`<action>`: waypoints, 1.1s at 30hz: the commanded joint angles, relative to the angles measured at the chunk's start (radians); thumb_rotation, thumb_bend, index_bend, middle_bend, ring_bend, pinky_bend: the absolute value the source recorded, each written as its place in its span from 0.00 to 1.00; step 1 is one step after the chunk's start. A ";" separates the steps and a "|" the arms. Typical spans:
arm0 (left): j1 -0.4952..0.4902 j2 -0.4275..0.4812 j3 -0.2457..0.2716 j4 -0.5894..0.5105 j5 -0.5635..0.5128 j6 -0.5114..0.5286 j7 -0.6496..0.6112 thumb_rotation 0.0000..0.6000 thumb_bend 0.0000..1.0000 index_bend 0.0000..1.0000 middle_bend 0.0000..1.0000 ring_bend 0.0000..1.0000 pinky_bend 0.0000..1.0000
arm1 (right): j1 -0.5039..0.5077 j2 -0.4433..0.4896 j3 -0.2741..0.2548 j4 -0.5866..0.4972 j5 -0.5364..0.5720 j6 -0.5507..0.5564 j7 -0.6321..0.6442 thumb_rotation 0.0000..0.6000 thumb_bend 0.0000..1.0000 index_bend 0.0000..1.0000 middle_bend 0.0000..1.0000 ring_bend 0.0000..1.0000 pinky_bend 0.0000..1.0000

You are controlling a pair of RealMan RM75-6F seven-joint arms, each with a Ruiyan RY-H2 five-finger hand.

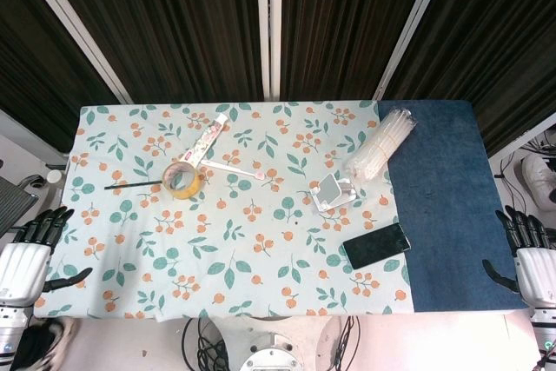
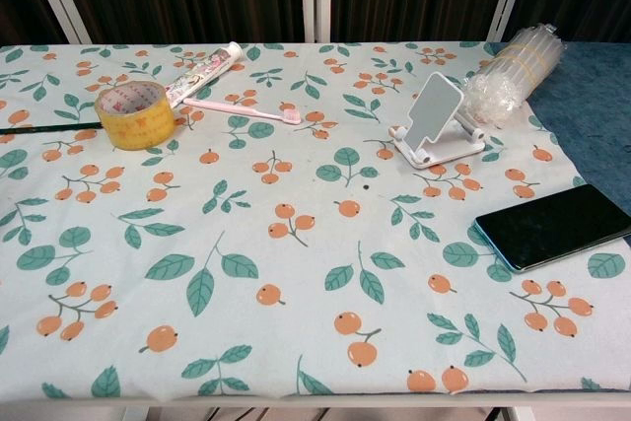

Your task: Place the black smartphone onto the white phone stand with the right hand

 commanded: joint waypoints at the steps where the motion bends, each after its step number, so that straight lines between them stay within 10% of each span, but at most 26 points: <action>1: -0.001 -0.001 0.000 0.000 -0.001 -0.002 0.000 0.69 0.07 0.09 0.10 0.10 0.21 | 0.000 0.004 0.001 -0.004 0.000 -0.002 -0.004 1.00 0.18 0.00 0.00 0.00 0.00; 17: 0.004 -0.003 0.007 0.006 0.004 0.003 -0.015 0.70 0.07 0.09 0.10 0.10 0.21 | 0.023 0.037 -0.017 -0.064 -0.043 -0.039 -0.100 1.00 0.18 0.00 0.00 0.00 0.00; 33: -0.009 -0.013 0.009 0.008 0.003 -0.021 -0.013 0.70 0.07 0.09 0.10 0.10 0.21 | 0.242 0.127 -0.010 -0.422 0.000 -0.419 -0.606 1.00 0.18 0.00 0.00 0.00 0.00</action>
